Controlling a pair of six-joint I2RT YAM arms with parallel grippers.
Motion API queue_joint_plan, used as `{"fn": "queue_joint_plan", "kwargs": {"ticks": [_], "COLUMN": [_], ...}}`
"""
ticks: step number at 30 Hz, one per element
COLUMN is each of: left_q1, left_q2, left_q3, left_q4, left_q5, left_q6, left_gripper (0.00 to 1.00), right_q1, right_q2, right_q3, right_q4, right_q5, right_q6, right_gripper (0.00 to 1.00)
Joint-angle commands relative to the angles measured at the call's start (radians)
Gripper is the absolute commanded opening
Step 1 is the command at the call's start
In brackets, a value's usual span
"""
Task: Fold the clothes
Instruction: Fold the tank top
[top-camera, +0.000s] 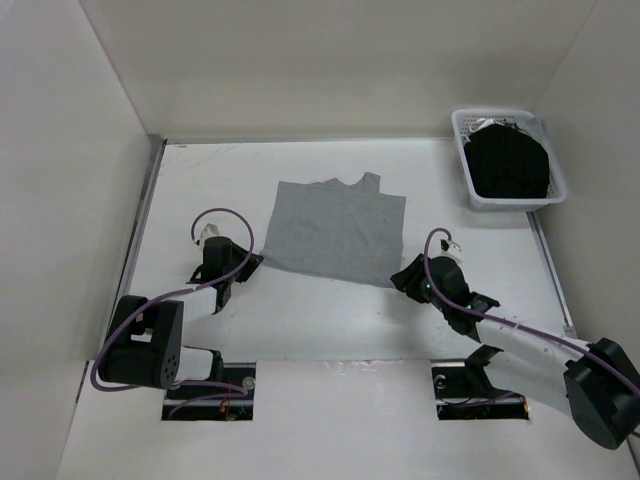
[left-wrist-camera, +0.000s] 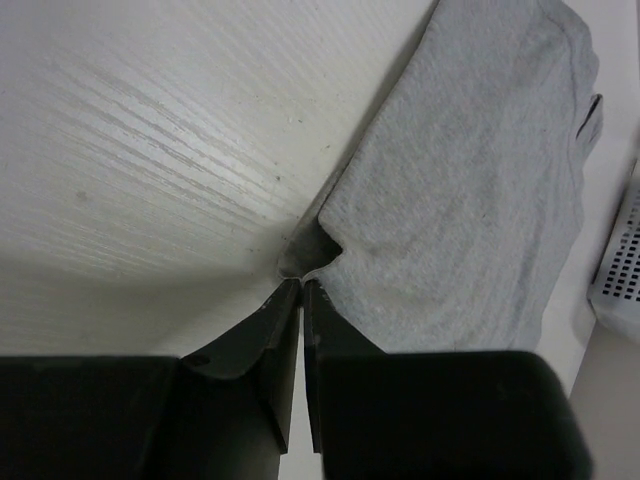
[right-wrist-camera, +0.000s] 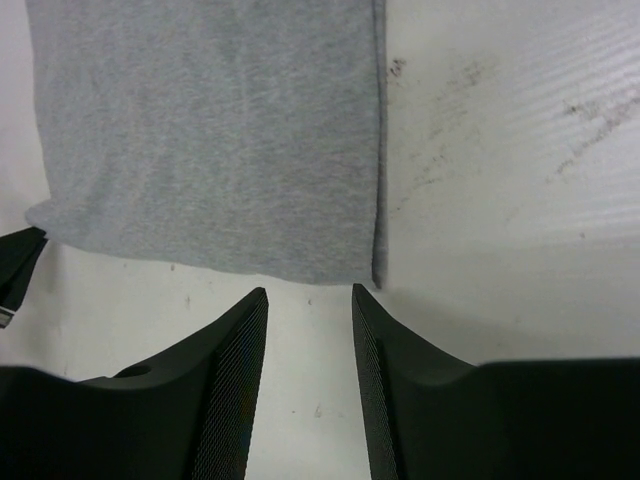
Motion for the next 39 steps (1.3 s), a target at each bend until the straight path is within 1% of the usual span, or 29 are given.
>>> {"fn": "queue_joint_plan", "kwargs": {"ticks": [1,7,12,15,21,24,32,36,39], "left_q1": [0.008,0.011,0.025,0.037,0.051,0.054,0.052,0.051,0.049], "left_q2": [-0.015,-0.020,-0.032,-0.035,-0.032,-0.030,-0.029,-0.029,-0.030], "left_q3": [-0.006,-0.027,-0.049,-0.058,-0.064,-0.063,-0.064,-0.063,-0.063], "left_q4": [0.075,0.075,0.075,0.076,0.093,0.098,0.102,0.102,0.102], "left_q5": [-0.022,-0.025,-0.010,0.007,0.033,0.039,0.039,0.039,0.039], "left_q6": [-0.004,-0.003,0.003,0.005,0.005,0.006,0.006,0.005,0.003], "left_gripper": [0.04,0.01,0.01,0.01,0.01,0.01,0.01,0.01,0.01], "right_q1": [0.027,0.050,0.050,0.050,0.053,0.053,0.061,0.061,0.061], "right_q2": [0.010,0.056,0.110,0.137,0.137,0.162,0.200,0.220,0.234], "right_q3": [-0.001,0.014,0.031,0.031,0.034,0.037,0.042,0.048,0.048], "right_q4": [-0.041,-0.071,-0.058,-0.032,-0.043,-0.032,-0.026,-0.020,-0.002], "right_q5": [0.061,0.082,0.092,0.110,0.142,0.121,0.101,0.096,0.092], "right_q6": [0.072,0.118,0.153,0.178,0.209,0.220,0.227,0.224,0.224], "right_gripper": [0.45,0.43,0.42,0.40,0.35,0.33,0.33,0.27,0.20]}}
